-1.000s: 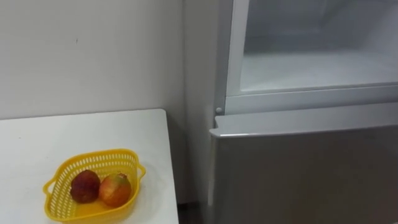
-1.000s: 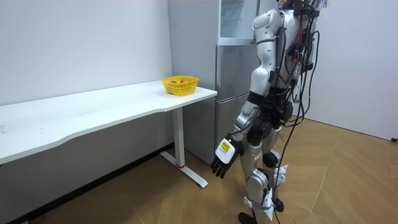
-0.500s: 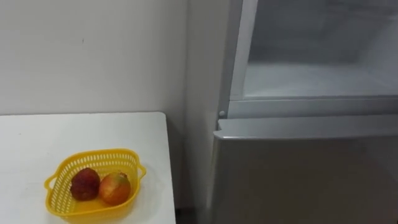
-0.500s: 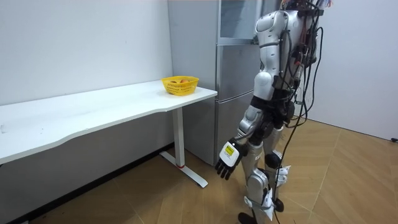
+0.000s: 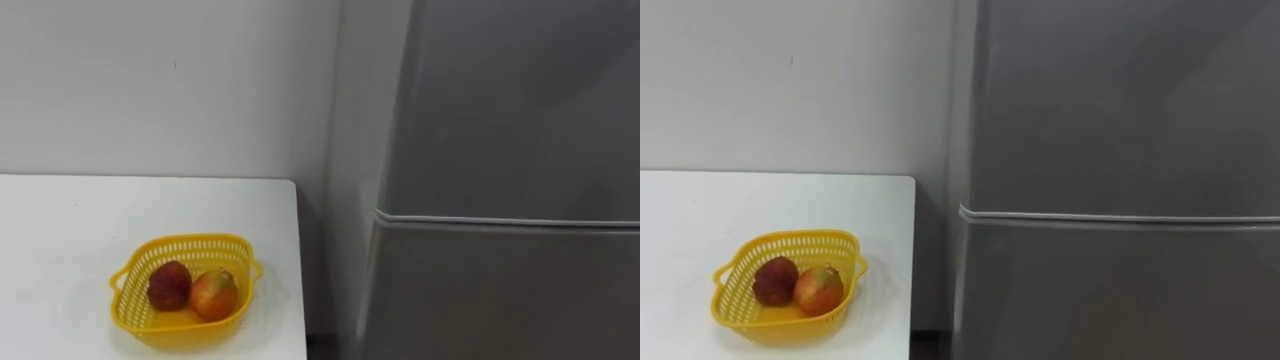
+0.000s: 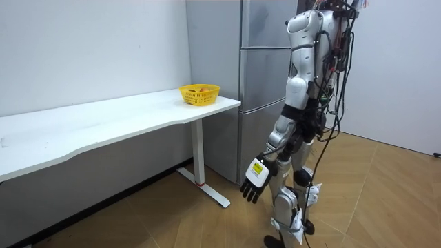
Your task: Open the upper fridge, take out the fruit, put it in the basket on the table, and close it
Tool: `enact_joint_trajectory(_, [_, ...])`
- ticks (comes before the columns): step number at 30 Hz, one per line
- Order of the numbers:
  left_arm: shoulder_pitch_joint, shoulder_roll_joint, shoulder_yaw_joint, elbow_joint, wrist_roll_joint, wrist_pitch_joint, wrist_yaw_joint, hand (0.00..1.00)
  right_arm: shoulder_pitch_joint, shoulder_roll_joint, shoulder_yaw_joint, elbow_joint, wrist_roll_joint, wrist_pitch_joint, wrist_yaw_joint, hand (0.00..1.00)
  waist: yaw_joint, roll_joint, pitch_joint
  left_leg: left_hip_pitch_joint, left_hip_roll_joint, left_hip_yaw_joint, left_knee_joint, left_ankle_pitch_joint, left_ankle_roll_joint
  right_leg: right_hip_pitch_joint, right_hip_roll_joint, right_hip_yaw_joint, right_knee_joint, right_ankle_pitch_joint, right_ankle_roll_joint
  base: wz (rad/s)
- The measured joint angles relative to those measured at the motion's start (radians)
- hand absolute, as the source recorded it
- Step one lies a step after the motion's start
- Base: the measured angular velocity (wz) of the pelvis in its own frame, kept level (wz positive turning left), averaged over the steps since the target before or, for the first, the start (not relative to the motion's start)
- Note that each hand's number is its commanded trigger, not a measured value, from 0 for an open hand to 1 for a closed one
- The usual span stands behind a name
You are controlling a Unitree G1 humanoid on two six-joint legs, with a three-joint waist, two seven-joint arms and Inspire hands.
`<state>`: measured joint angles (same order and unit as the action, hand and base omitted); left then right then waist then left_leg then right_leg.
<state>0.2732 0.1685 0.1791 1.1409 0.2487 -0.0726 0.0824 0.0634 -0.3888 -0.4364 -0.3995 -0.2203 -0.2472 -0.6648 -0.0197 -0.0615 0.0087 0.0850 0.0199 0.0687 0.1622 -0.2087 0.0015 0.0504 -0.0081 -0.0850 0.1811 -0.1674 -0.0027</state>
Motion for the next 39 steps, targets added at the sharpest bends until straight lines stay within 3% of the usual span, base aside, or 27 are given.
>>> enact_joint_trajectory(9, [0.0, 0.001, 0.005, 0.006, 0.0, 0.005, 0.02, 0.0, 0.0, 0.001, 0.001, 0.01, 0.001, 0.0, -0.017, 0.0, -0.003, -0.033, -0.0044, -0.002, 0.0, 0.0, 0.0, 0.0, 0.0, 0.002, 0.001, 0.0, -0.013, 0.0, 0.0, 0.0])
enact_joint_trajectory(13, [-0.001, 0.0, -0.007, 0.003, 0.003, 0.028, 0.043, 0.0, 0.004, 0.004, 0.0, 0.03, 0.017, -0.001, -0.04, 0.0, -0.008, -0.031, -0.0045, -0.004, 0.0, -0.002, 0.0, 0.0, 0.0, 0.002, -0.001, -0.007, -0.012, 0.0, 0.0, 0.03])
enact_joint_trajectory(16, [0.003, 0.0, -0.01, 0.003, 0.019, 0.049, 0.047, 0.0, 0.008, 0.013, 0.0, 0.066, 0.043, 0.009, -0.045, 0.0, -0.008, -0.024, -0.0044, -0.005, 0.0, -0.002, -0.003, 0.0, 0.0, 0.002, -0.001, -0.01, -0.01, 0.0, 0.0, 0.0])
enact_joint_trajectory(21, [0.014, -0.001, -0.028, -0.022, 0.018, 0.07, 0.065, 0.0, 0.04, 0.08, -0.001, 0.165, 0.13, 0.01, -0.078, 0.0, -0.012, -0.001, -0.0171, -0.002, 0.0, -0.006, -0.009, 0.0, -0.001, 0.006, -0.001, -0.011, -0.009, 0.001, 0.0, 0.01])
enact_joint_trajectory(25, [0.025, -0.007, -0.028, -0.059, 0.017, 0.079, 0.067, 0.0, 0.062, 0.122, 0.0, 0.295, 0.196, 0.027, -0.097, 0.0, -0.029, 0.011, -0.0087, -0.002, -0.001, -0.017, -0.001, 0.0, 0.0, 0.014, -0.003, -0.022, -0.011, 0.001, 0.0, 0.09])
enact_joint_trajectory(27, [0.022, -0.02, -0.028, -0.065, 0.017, 0.082, 0.068, 0.0, 0.071, 0.131, 0.0, 0.385, 0.251, 0.06, -0.108, 0.0, -0.029, 0.025, -0.0093, -0.003, -0.002, -0.017, -0.001, 0.0, 0.0, 0.014, -0.004, -0.023, -0.013, 0.0, 0.0, 0.0])
enact_joint_trajectory(31, [0.025, -0.03, -0.029, -0.074, 0.017, 0.094, 0.073, 0.0, 0.081, 0.146, 0.001, 0.513, 0.306, 0.074, -0.146, 0.0, -0.032, 0.035, -0.0113, -0.003, -0.003, -0.019, 0.0, 0.0, 0.0, 0.016, -0.005, -0.027, -0.014, -0.003, 0.001, 0.02])
enact_joint_trajectory(37, [0.025, -0.035, -0.045, -0.129, 0.017, 0.096, 0.103, 0.0, 0.119, 0.174, 0.066, 0.708, 0.411, 0.075, -0.16, 0.0, -0.028, 0.033, -0.0108, -0.002, -0.004, -0.018, 0.004, 0.0, 0.0, 0.019, -0.005, -0.017, -0.012, -0.006, 0.001, 0.0])
enact_joint_trajectory(39, [0.018, -0.037, -0.053, -0.129, 0.01, 0.096, 0.103, 0.0, 0.119, 0.213, 0.087, 0.785, 0.421, 0.076, -0.159, 0.0, -0.03, 0.031, -0.01, -0.001, -0.005, -0.018, 0.004, 0.0, 0.0, 0.019, -0.006, -0.022, -0.012, -0.006, 0.001, 0.0])
